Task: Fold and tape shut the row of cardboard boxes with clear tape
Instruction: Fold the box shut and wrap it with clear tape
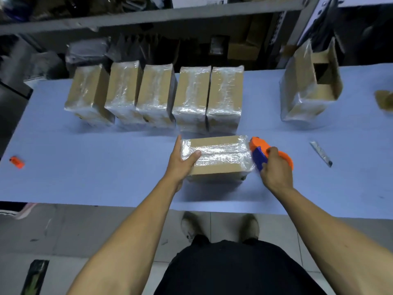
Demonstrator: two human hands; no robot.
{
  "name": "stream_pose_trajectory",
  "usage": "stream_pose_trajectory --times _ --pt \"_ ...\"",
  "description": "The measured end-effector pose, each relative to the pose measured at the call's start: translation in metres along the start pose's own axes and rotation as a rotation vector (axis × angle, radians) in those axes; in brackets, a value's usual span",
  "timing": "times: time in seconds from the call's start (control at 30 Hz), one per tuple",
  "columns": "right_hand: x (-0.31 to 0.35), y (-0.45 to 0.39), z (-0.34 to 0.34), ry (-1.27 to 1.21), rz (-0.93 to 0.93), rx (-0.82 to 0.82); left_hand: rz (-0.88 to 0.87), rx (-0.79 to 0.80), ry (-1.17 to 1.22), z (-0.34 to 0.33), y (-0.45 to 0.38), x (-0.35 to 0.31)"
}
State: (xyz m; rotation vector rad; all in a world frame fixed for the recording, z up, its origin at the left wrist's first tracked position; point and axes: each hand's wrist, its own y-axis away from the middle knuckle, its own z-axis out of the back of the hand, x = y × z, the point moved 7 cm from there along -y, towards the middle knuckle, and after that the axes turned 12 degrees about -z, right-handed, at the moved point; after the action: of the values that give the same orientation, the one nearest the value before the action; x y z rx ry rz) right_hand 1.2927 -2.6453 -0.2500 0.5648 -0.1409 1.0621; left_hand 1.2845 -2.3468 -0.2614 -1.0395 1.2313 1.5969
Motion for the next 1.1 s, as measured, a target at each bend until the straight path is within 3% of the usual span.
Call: stream_pose_trajectory --times 0.2,0.47,0.67,0.83,0.97,1.03,1.1 --pt "-0.008 -0.021 0.040 -0.247 -0.042 -0.071 0.037 -0.049 -0.020 -0.026 0.001 -0.006" --pt "0.007 -0.036 0.103 -0.013 0.216 -0.171 -0.027 -0.116 -0.097 -0.057 0.002 -0.024" --pt "0.063 -0.004 0.125 0.316 0.624 -0.068 -0.057 -0.137 -0.215 -0.070 0.007 -0.033" --pt "0.104 0.030 0.111 0.341 0.865 -0.011 -0.056 -0.164 -0.348 -0.080 0.008 -0.042" --pt "0.107 0.029 0.081 0.372 0.841 0.094 0.165 -0.266 0.106 -0.086 0.018 -0.029" --pt "0.103 0.019 0.083 0.306 0.809 0.097 0.091 -0.242 0.101 -0.076 0.019 -0.033" --pt "0.101 0.014 0.085 0.263 0.815 0.097 0.051 -0.353 0.058 -0.056 0.026 -0.038"
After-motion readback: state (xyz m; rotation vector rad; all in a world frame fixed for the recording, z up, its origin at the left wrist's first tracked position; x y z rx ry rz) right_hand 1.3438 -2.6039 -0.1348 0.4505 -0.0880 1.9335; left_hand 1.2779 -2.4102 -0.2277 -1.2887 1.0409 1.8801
